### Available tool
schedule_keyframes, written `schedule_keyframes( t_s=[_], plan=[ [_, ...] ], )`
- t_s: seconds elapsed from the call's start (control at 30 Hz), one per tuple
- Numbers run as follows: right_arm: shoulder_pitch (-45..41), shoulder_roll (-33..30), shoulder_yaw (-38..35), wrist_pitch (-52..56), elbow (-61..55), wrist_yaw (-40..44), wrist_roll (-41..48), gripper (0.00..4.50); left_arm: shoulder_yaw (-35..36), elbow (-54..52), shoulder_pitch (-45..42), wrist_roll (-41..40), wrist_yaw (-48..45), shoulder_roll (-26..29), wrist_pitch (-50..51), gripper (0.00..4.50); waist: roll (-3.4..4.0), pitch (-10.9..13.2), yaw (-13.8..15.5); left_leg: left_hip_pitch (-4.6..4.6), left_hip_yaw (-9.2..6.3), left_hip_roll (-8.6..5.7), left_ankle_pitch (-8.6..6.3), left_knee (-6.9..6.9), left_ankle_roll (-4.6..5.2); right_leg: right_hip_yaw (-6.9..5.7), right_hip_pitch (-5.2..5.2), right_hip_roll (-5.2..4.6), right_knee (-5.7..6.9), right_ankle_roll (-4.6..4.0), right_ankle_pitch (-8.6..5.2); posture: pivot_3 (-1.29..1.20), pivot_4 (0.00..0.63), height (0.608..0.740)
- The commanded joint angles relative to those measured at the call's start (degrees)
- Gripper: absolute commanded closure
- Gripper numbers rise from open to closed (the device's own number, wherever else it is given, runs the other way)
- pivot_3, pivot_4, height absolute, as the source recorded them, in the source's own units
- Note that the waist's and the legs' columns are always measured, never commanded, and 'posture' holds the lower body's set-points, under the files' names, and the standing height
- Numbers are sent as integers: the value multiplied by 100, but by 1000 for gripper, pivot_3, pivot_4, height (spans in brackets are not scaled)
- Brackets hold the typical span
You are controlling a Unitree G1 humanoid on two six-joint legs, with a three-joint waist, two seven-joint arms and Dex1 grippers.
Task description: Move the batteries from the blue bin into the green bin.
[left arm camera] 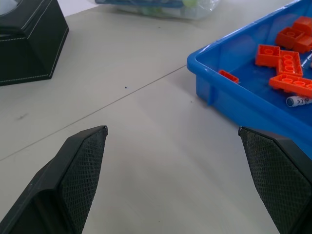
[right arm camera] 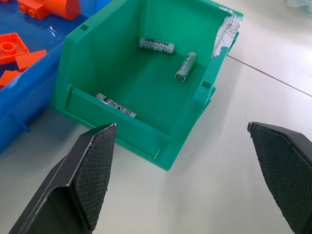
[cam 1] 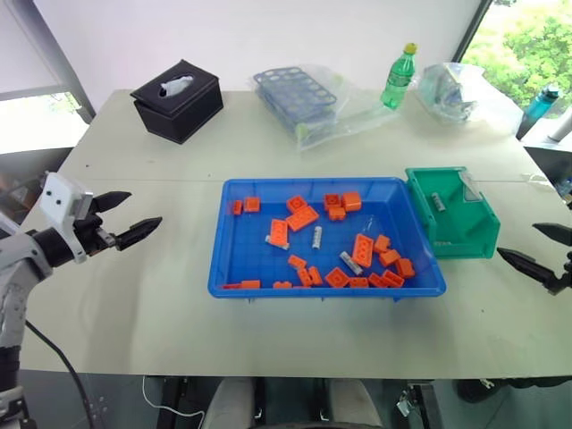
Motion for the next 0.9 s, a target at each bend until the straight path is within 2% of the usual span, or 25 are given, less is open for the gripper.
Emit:
schedule_keyframes(
  t_s=[0.03,0.43,0.67,0.73,0.9],
  plan=[
    [-24,7,-203,-22,-150,-2,113,67,97,9,-105,53,16,49,-137,0,0,0,-1,0,0,0,0,0,0,0,0,0,0,0,0,0,150,716],
    [-135,-83,-177,157,-93,55,233,67,133,-64,-90,-106,-112,39,35,0,0,0,-1,0,0,0,0,0,-1,0,0,0,1,0,0,0,150,716],
    [-791,-550,169,497,-307,453,464,67,7,-485,-119,-250,-162,-81,75,0,3,1,-10,0,1,0,2,0,-4,0,-2,0,1,0,0,0,150,716],
    [-1058,-646,399,582,-634,591,589,67,-55,-675,-62,-367,-341,-34,188,0,4,2,-17,0,0,1,5,-2,-8,-1,-3,0,2,0,0,0,150,716],
    [-2328,-605,1594,674,-1492,578,617,67,-183,-1112,-260,-842,-663,196,756,0,9,6,-25,-2,0,1,7,-2,-12,-1,-7,1,4,0,0,0,150,716]
  ],
)
